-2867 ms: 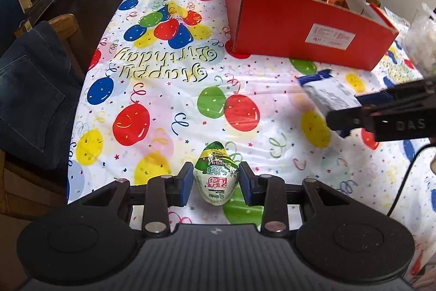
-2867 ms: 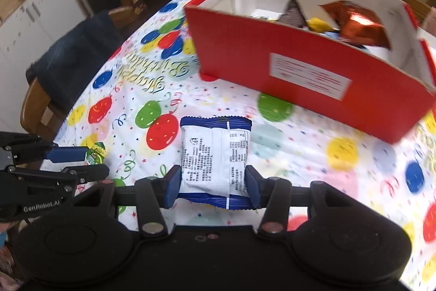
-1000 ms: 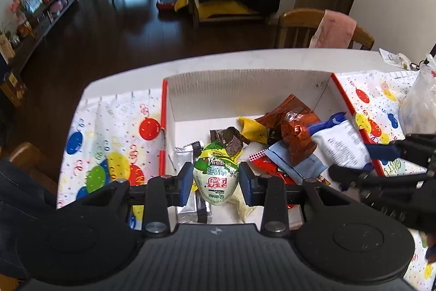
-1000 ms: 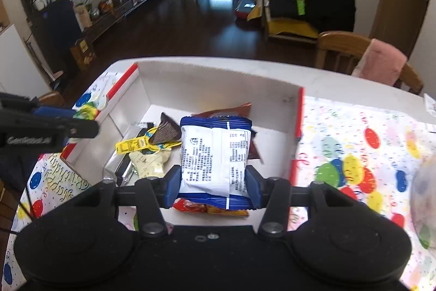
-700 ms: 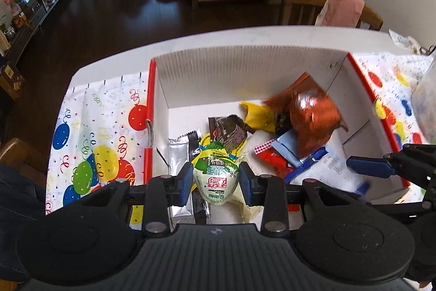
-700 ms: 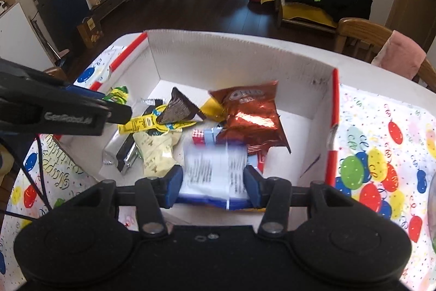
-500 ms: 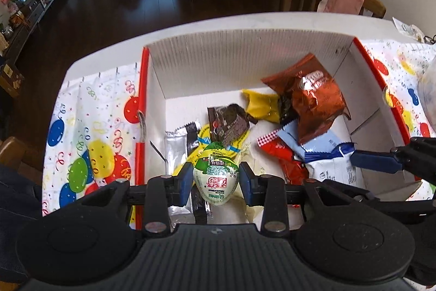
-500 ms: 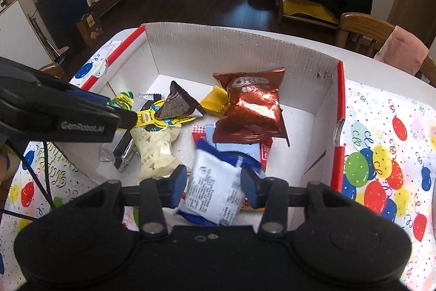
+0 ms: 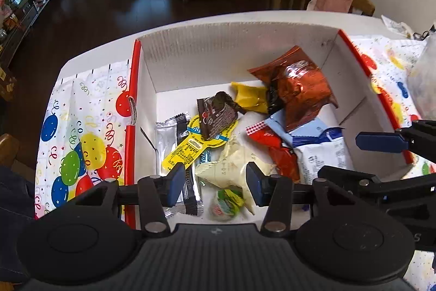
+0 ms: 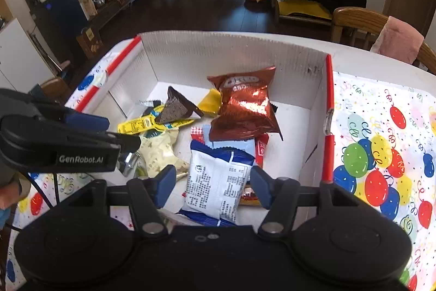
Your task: Organize snacks
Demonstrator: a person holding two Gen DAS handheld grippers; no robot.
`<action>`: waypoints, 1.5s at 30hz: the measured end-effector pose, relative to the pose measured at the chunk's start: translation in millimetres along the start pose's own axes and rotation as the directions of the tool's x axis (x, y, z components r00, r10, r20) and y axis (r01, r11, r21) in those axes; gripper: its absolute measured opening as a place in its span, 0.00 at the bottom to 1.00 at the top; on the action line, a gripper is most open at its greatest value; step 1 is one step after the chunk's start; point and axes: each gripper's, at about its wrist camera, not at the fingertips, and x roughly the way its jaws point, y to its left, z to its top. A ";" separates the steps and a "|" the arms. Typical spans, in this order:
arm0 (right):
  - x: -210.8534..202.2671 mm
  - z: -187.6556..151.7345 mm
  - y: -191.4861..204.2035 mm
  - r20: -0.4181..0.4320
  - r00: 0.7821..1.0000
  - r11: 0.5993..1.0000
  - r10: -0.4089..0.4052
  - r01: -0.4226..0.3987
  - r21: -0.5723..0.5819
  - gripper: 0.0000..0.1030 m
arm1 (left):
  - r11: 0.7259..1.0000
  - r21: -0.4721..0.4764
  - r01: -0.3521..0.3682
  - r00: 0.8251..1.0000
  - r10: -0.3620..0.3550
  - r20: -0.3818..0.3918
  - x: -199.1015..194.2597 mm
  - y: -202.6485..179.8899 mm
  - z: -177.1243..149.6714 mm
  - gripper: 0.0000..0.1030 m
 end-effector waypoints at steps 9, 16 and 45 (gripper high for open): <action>-35.8 1.8 2.0 0.073 0.997 1.000 0.022 -0.023 0.021 0.74 | 0.999 -0.028 0.034 0.995 -0.031 0.097 -40.5 4.0 -10.7 0.60; -60.2 -0.1 7.2 0.127 0.991 0.999 0.038 -0.041 0.026 0.82 | 0.999 -0.020 0.042 0.986 -0.038 0.164 -72.7 3.8 -22.4 0.66; -136.3 -38.8 18.1 0.307 0.951 0.998 0.048 -0.058 0.023 1.00 | 0.991 -0.028 0.132 0.932 -0.115 0.343 -157.5 -0.2 -81.8 0.97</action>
